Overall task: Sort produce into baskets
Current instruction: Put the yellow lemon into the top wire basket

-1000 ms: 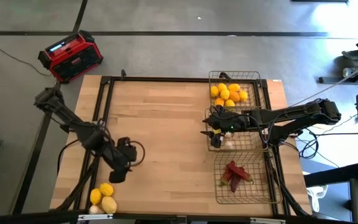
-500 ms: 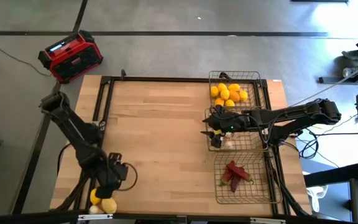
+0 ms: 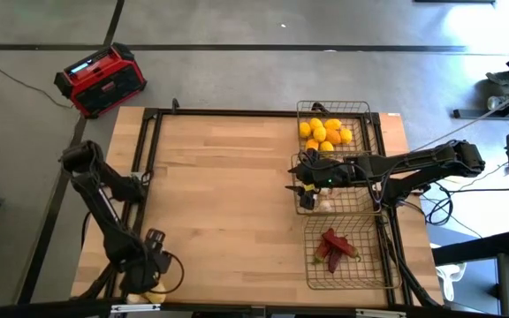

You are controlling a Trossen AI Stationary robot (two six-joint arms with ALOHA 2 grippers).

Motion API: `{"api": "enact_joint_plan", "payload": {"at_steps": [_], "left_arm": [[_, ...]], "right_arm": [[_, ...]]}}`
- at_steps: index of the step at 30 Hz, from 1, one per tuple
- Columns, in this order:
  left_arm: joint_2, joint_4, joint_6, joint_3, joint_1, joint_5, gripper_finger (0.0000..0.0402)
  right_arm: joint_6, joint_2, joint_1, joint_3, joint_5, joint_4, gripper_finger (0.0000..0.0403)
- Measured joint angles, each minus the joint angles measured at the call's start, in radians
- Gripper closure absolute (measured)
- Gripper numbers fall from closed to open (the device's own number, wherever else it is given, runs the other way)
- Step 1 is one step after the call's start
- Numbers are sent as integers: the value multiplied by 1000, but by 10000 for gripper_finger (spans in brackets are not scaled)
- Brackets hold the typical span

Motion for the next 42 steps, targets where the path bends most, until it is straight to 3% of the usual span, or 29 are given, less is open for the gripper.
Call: {"api": "enact_joint_plan", "payload": {"at_steps": [18,25,29,36,42], "left_arm": [[151,53,24,0,-49,-6,154],[162,48,11,1,-14,-17,222],[162,19,7,1,22,-39,225],[65,-58,5,0,107,-189,225],[-92,-137,5,0,199,-438,222]], "right_arm": [[0,0,0,0,0,0,164],[0,0,0,0,0,1,164],[0,0,0,0,0,2,164],[0,0,0,0,0,2,164],[0,0,0,0,-1,2,164]]}}
